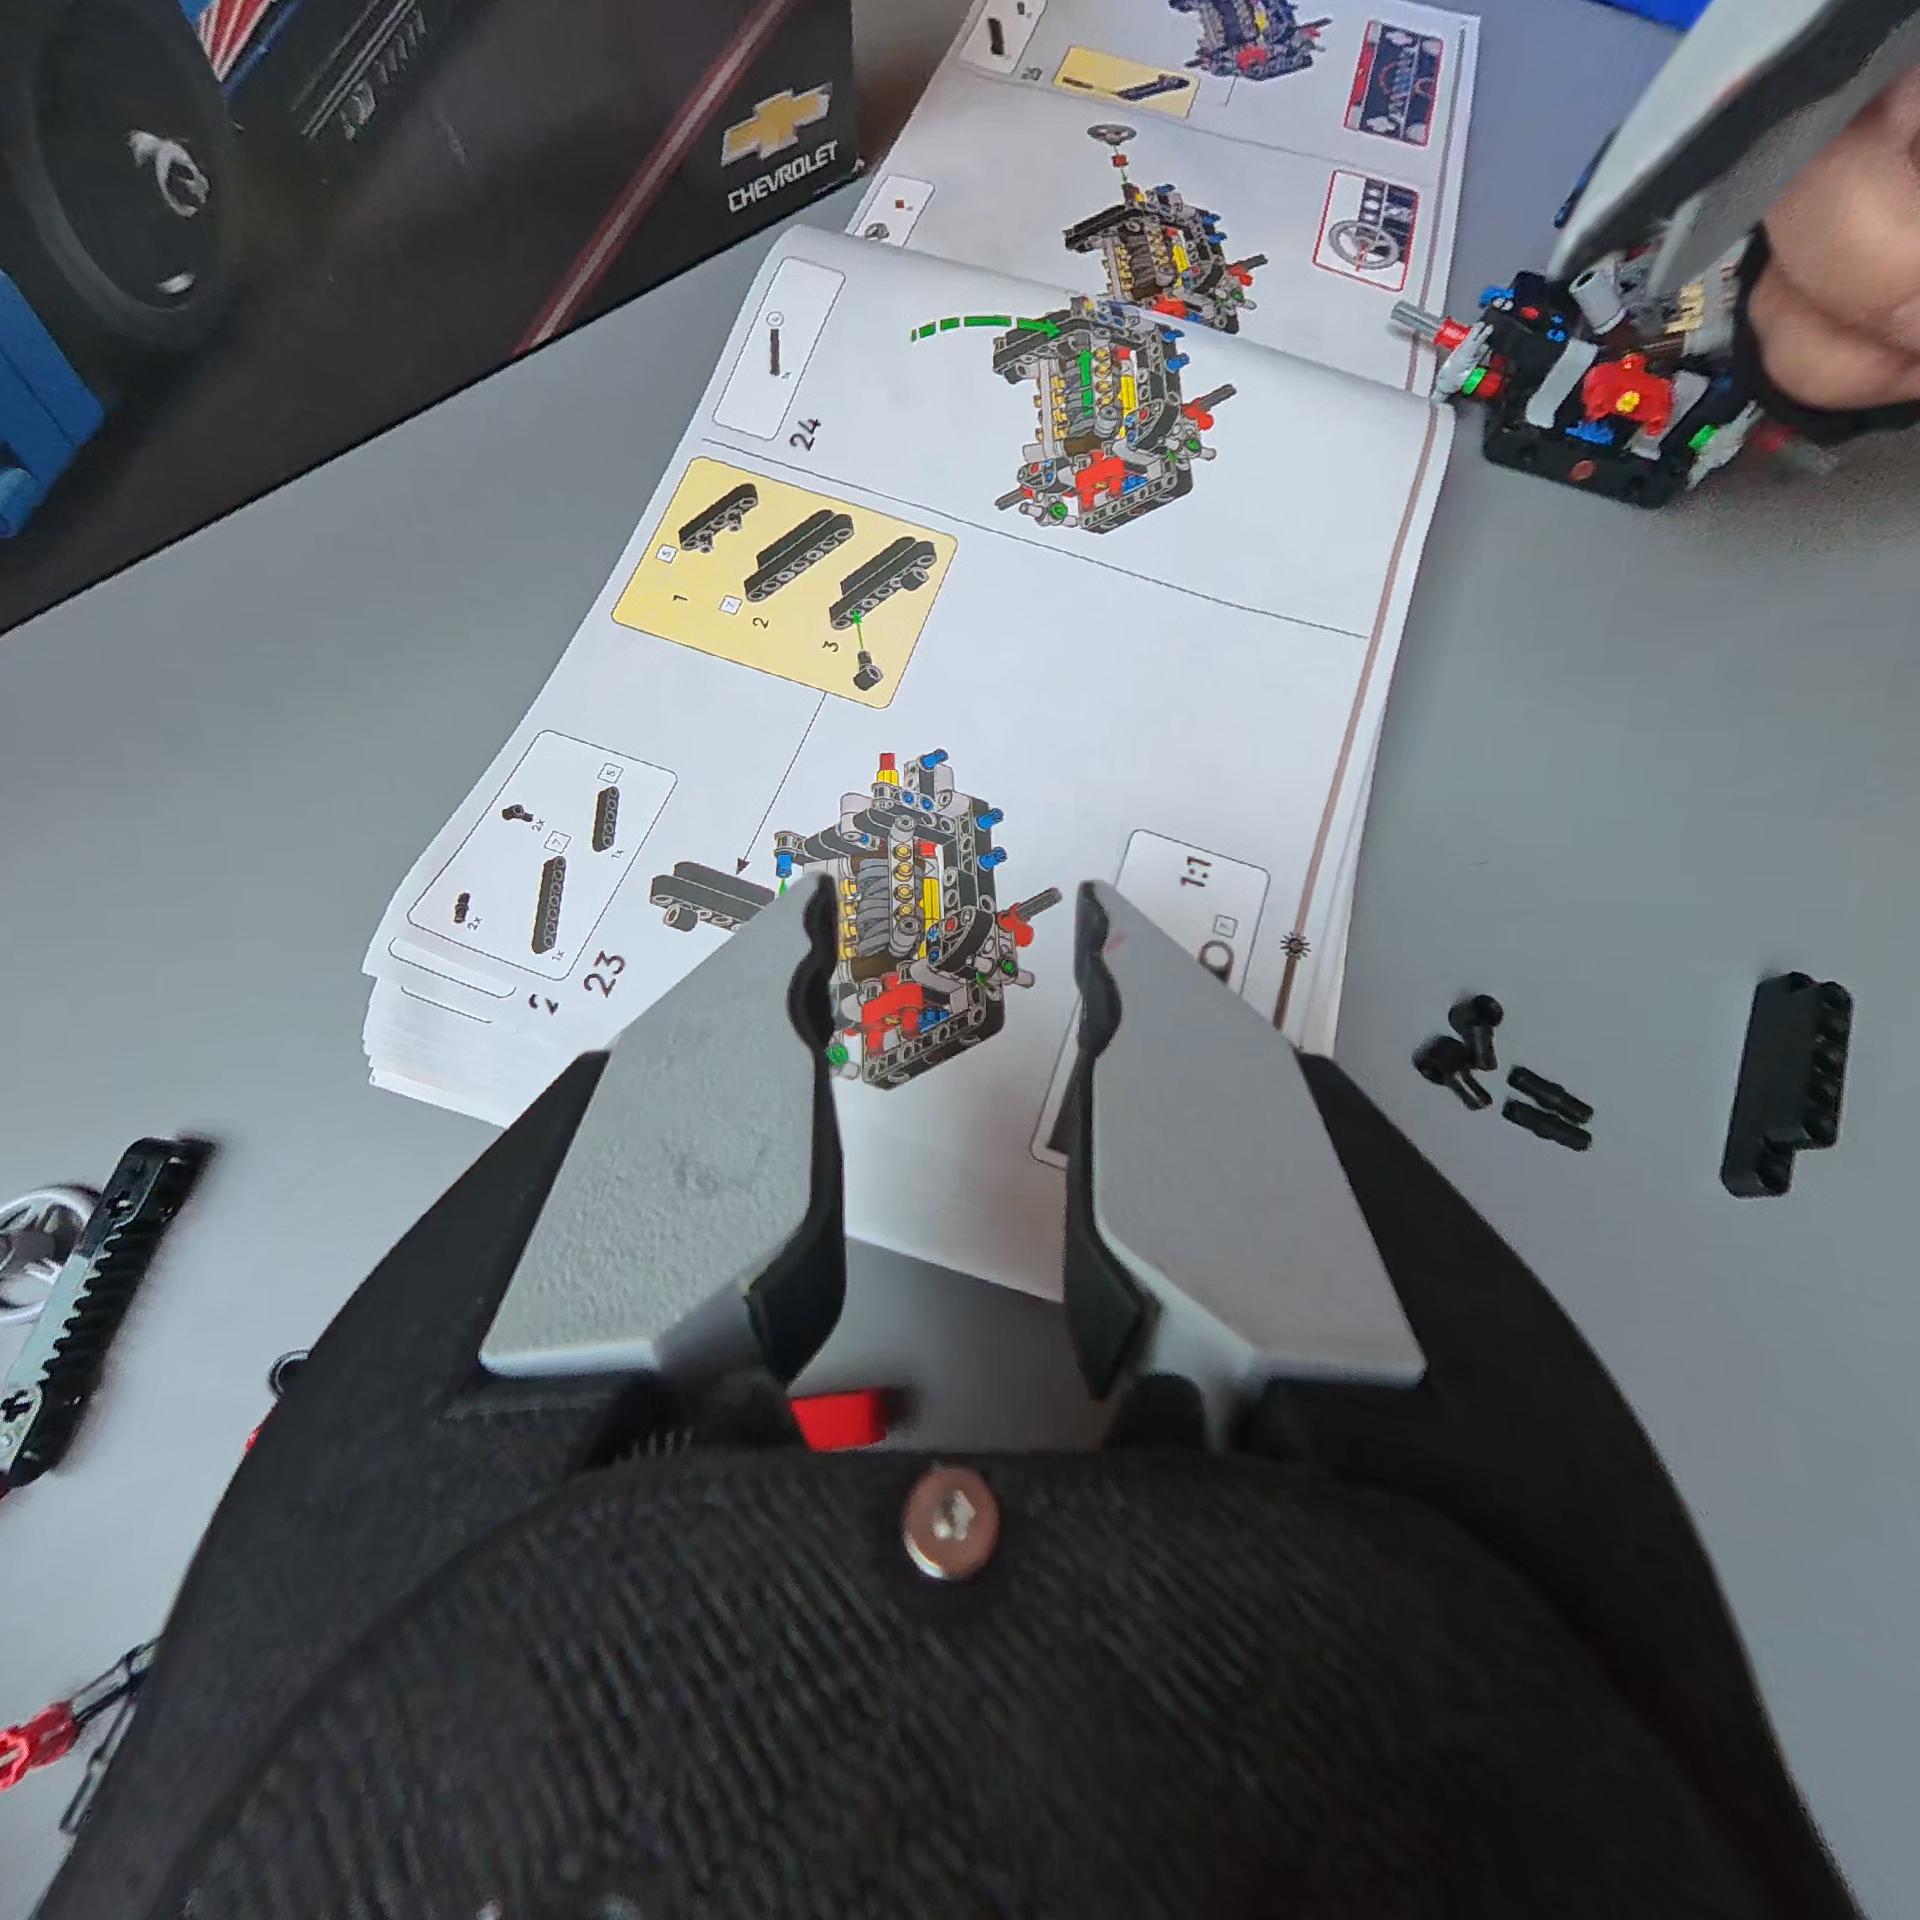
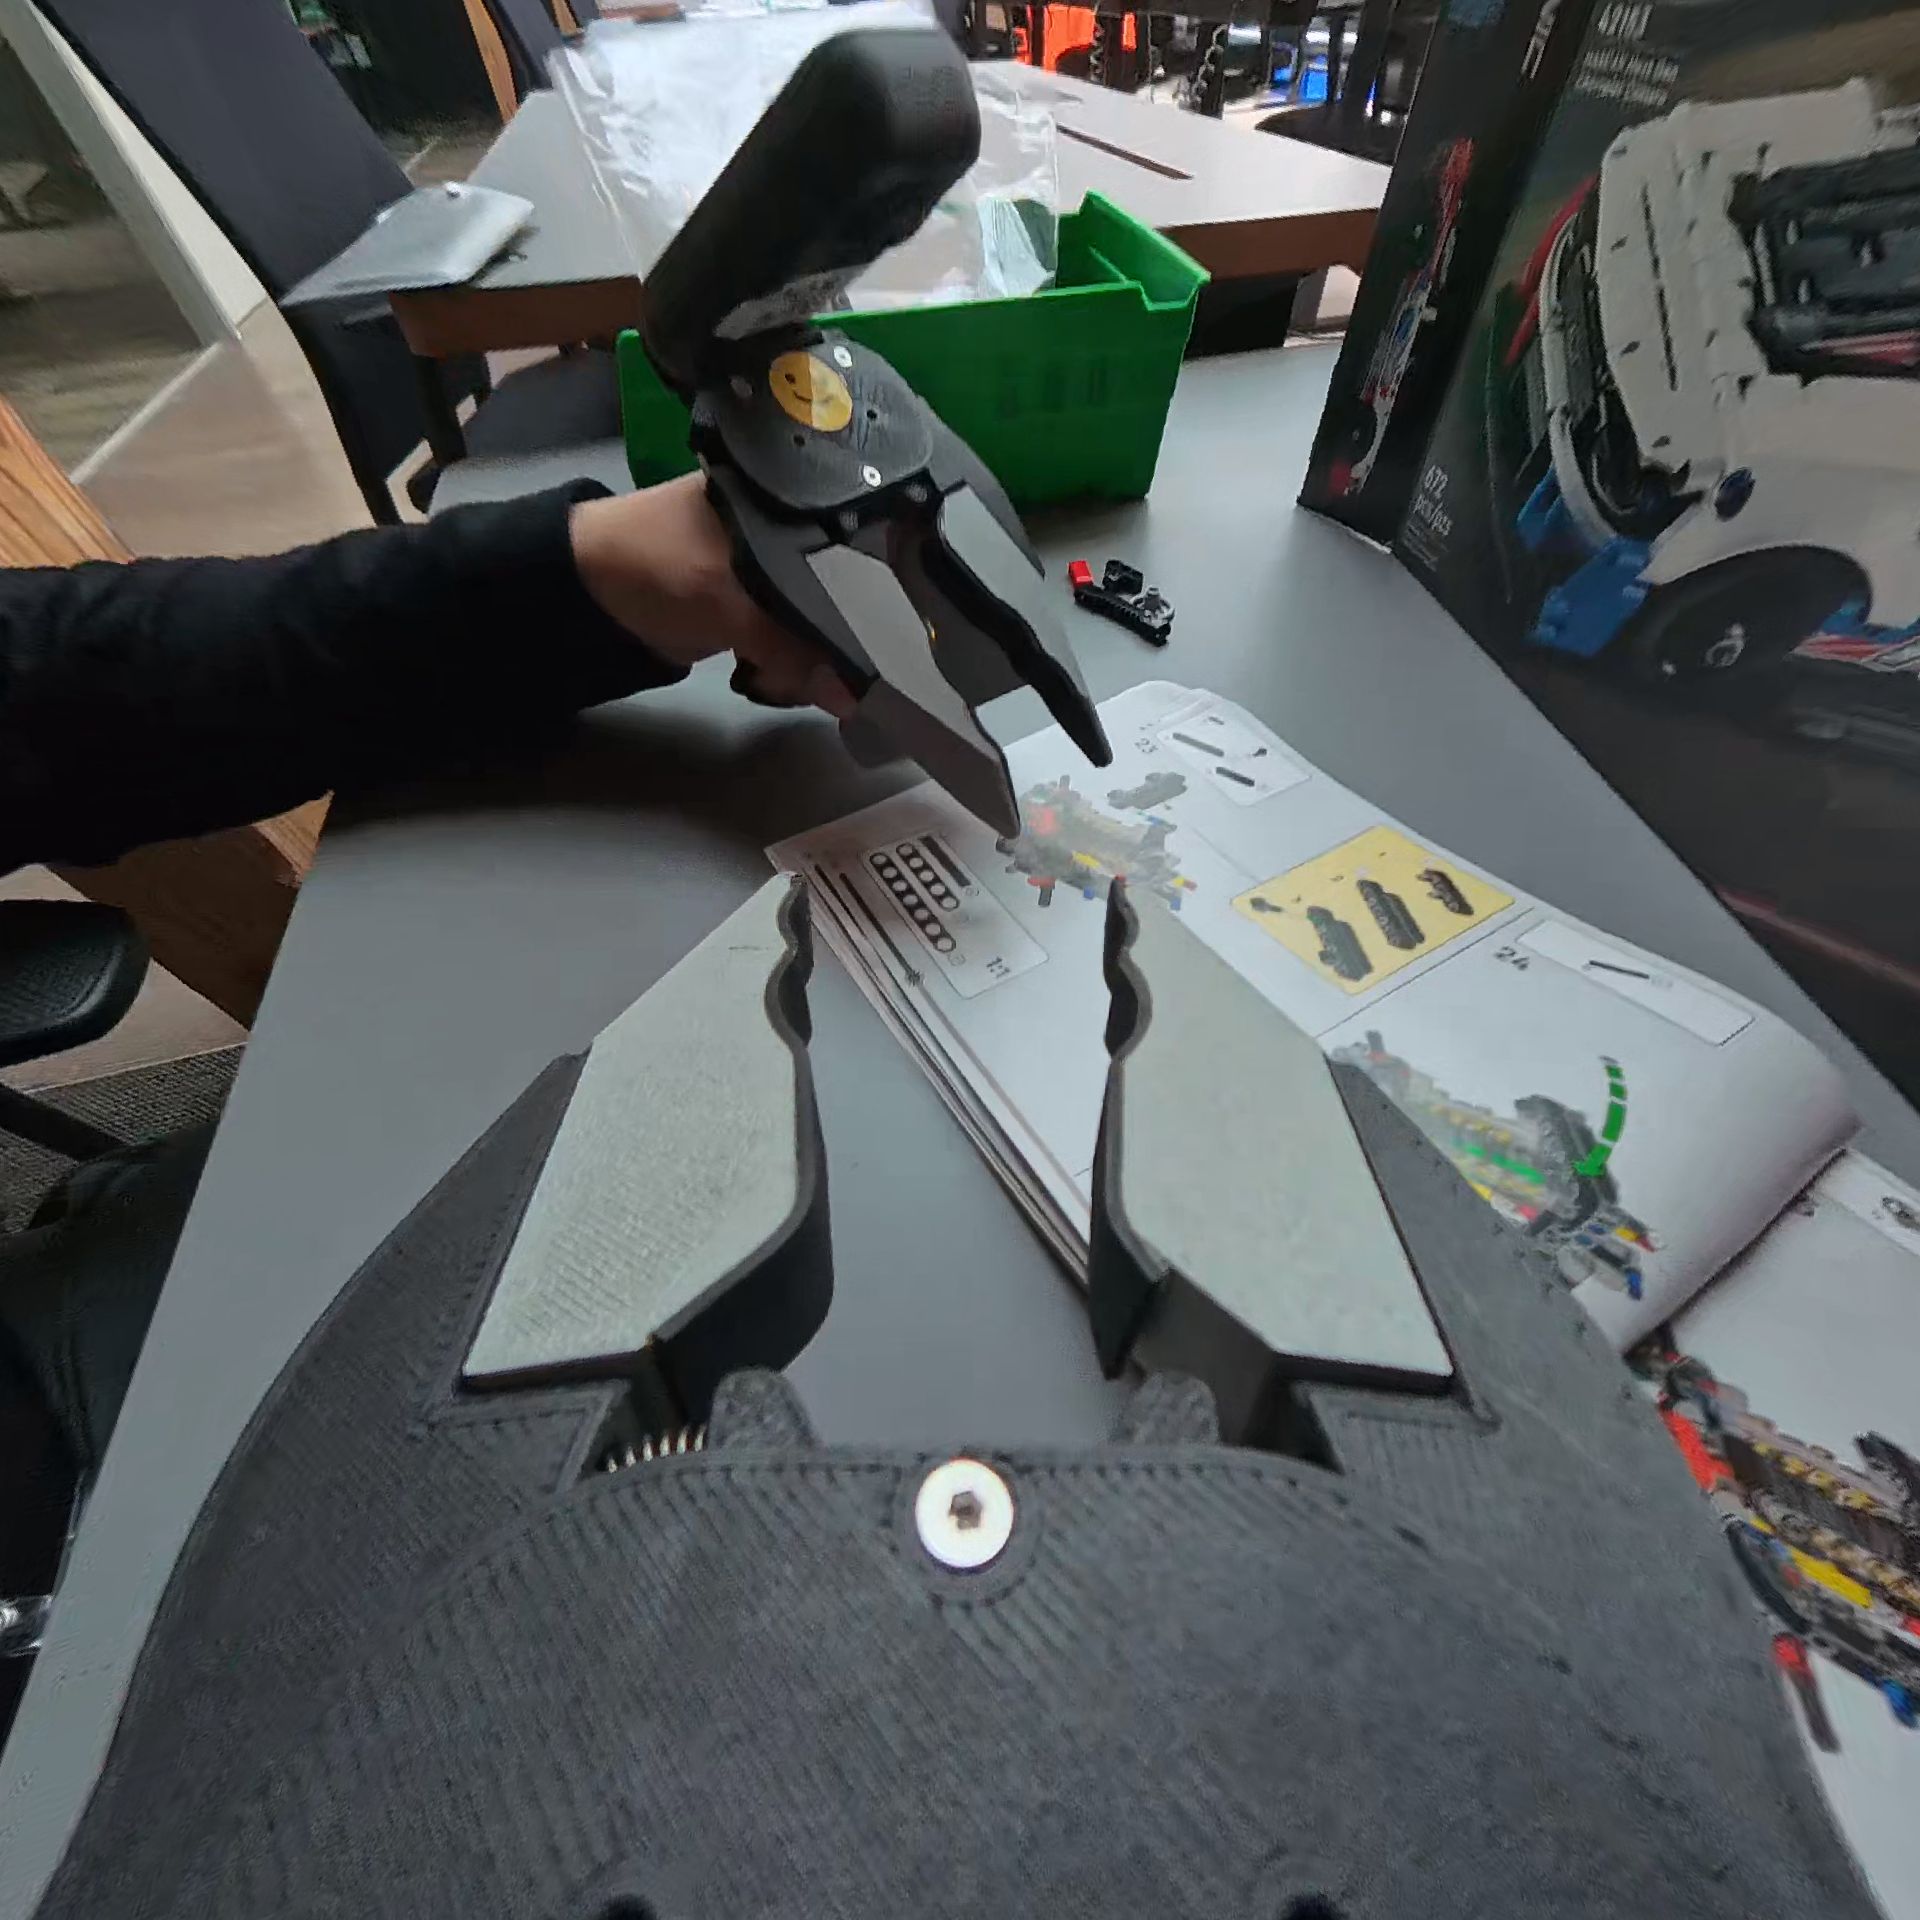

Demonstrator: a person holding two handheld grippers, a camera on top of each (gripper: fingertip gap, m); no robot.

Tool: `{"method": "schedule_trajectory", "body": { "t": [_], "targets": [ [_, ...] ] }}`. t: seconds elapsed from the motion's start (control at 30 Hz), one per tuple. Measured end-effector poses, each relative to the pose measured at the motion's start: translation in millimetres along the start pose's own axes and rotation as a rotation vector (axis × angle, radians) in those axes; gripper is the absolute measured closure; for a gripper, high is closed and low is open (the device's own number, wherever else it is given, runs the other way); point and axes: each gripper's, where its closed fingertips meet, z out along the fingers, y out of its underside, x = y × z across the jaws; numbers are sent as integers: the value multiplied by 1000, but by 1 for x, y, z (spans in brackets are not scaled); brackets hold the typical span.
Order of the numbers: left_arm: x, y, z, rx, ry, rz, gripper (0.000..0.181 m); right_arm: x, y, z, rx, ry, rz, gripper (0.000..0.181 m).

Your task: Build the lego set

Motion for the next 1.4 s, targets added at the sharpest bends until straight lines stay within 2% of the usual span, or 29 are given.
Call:
{"method": "schedule_trajectory", "body": {
  "t": [0.03,0.1,0.17,0.27,0.4,0.47,0.6,1.4],
  "targets": [
    [-1,1,0,-10,-8,5,140,-2,10,4,-11,7,1,127],
    [-1,5,1,-24,-10,2,140,-11,24,8,-15,-10,6,132],
    [-1,4,-1,-26,-18,-1,140,-21,27,9,-48,-45,-6,127],
    [-1,1,-3,-15,-31,16,140,-14,37,14,-102,24,-65,133],
    [0,13,1,-84,-17,38,143,-17,52,20,-188,46,-112,156],
    [1,16,3,-107,-8,51,144,-20,50,22,-183,59,-144,152],
    [4,19,5,-123,8,63,145,-20,53,26,-196,76,-180,154],
    [1,19,6,-133,-11,73,146,-11,64,25,-222,86,-160,157]
  ]
}}
